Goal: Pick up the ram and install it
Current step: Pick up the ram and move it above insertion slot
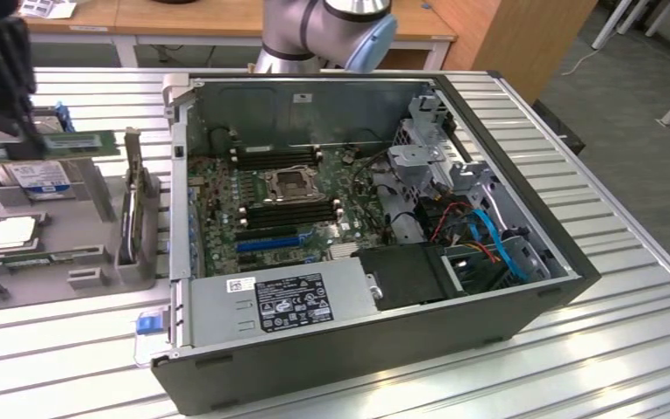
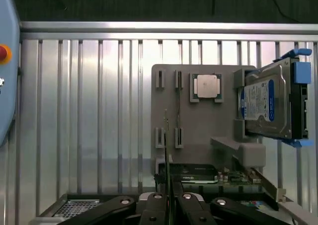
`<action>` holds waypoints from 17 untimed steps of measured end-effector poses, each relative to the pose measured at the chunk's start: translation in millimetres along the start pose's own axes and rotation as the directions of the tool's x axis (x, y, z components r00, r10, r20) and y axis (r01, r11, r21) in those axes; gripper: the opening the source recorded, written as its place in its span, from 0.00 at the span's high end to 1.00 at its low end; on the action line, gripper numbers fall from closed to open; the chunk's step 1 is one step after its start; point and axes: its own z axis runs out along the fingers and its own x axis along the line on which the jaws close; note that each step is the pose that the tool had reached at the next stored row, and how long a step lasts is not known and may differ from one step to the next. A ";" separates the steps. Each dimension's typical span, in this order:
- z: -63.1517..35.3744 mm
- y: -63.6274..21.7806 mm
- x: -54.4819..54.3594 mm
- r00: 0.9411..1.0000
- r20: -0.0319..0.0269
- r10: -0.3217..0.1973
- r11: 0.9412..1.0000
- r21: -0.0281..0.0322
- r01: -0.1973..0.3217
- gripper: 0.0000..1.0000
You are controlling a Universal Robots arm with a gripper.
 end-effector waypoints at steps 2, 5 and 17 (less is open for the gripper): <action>-0.4 -9.3 -0.3 1.000 0.000 -0.001 1.000 0.000 0.001 0.86; -0.9 -22.9 -0.5 1.000 0.000 -0.002 1.000 0.000 0.002 0.86; -3.1 -77.4 -2.0 1.000 0.002 -0.011 1.000 0.000 0.011 0.86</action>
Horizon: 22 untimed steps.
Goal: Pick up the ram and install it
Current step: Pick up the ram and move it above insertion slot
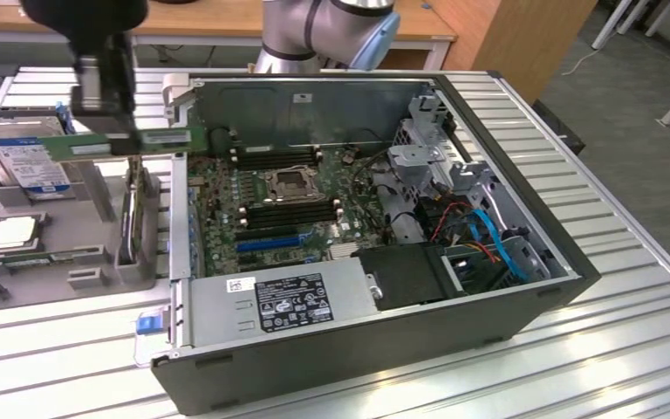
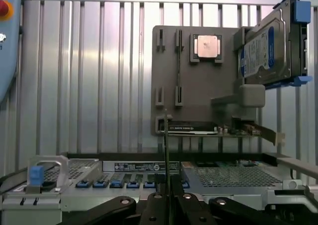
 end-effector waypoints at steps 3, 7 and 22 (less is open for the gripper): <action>-0.6 -13.5 -0.1 1.000 0.000 -0.003 1.000 0.000 0.003 0.86; -1.3 -31.8 -0.4 1.000 0.001 -0.006 1.000 0.000 0.006 0.86; -4.1 -99.8 -1.3 1.000 0.002 -0.018 1.000 0.000 0.018 0.86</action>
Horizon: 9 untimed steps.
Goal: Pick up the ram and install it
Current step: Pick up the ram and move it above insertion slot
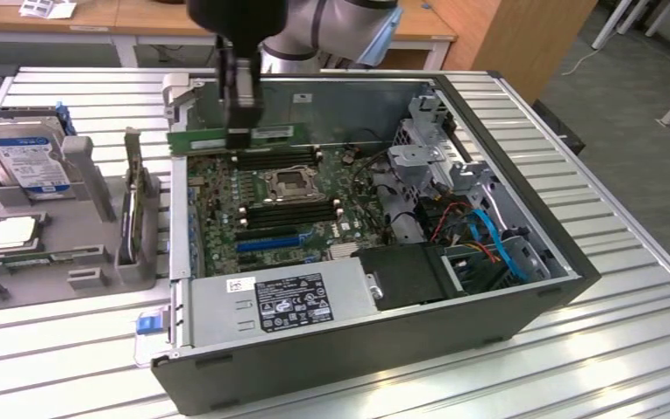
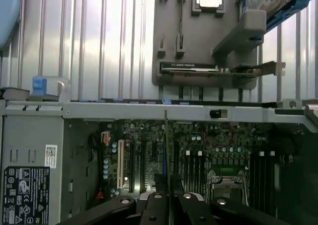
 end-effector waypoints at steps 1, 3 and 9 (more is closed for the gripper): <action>-0.2 -4.8 0.0 1.000 0.000 -0.001 1.000 0.000 0.001 0.86; -0.6 -13.7 0.0 1.000 0.000 -0.002 1.000 0.000 0.002 0.86; -1.7 -38.7 0.2 1.000 0.001 -0.004 1.000 0.000 0.004 0.86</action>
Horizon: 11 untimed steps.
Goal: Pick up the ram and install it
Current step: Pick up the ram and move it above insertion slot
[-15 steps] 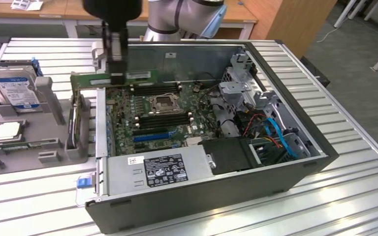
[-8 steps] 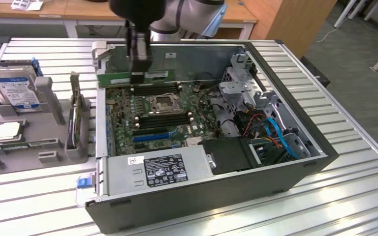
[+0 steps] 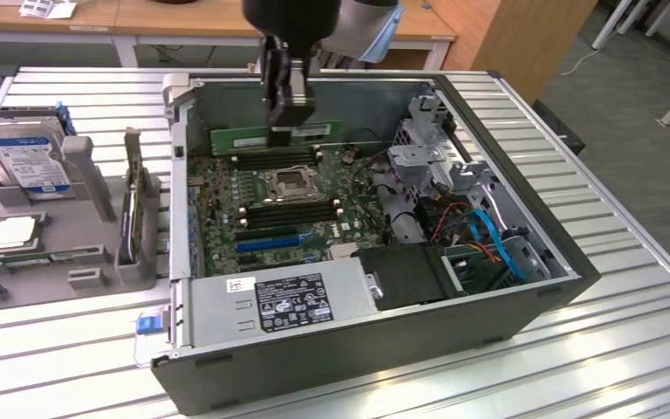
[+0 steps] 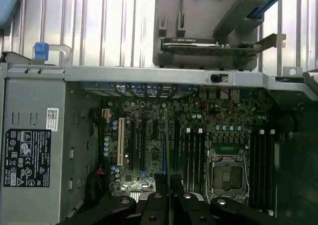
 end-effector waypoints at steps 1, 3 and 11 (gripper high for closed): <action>-0.2 -3.9 0.0 1.000 0.000 0.000 1.000 0.000 0.000 0.86; -0.5 -13.0 0.1 1.000 0.000 0.000 1.000 0.000 0.000 0.86; -0.9 -26.7 0.3 0.999 0.003 0.051 0.999 0.000 -0.051 0.86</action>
